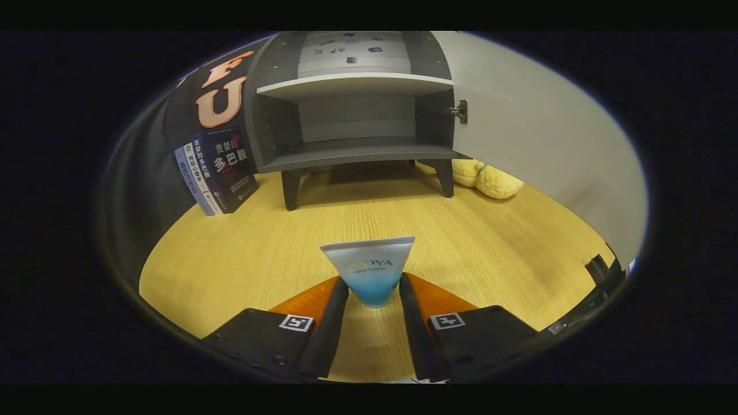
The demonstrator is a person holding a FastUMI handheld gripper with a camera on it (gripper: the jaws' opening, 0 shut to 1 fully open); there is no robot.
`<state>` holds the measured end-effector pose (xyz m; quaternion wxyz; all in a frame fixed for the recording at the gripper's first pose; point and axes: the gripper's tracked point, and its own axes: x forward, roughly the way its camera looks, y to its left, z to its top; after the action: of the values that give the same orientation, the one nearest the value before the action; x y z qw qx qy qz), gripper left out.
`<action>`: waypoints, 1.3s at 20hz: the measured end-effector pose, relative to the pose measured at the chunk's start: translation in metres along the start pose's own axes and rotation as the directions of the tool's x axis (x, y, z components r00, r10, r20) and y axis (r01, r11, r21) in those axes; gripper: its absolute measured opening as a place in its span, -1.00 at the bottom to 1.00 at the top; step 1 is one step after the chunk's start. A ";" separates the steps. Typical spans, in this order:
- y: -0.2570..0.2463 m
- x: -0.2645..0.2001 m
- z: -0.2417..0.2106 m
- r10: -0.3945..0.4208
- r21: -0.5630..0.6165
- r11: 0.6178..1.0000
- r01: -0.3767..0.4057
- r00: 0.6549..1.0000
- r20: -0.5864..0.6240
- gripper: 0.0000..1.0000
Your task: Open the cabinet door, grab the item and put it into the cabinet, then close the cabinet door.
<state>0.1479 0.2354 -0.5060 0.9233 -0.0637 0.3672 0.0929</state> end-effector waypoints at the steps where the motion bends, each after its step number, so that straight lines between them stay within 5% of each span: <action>1: -0.002 0.001 -0.001 -0.005 -0.007 1.000 0.005 1.000 -0.008 0.16; 9: 0.001 -0.044 0.065 -0.012 -0.017 1.000 0.013 0.999 0.040 0.09; 17: 0.002 -0.092 0.212 0.027 0.005 1.000 -0.029 0.985 0.169 0.09; 26: 0.008 -0.093 0.348 0.086 -0.070 0.995 -0.069 0.959 0.271 0.09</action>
<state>0.3119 0.2964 -0.1906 0.9584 -0.0636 0.2355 0.1479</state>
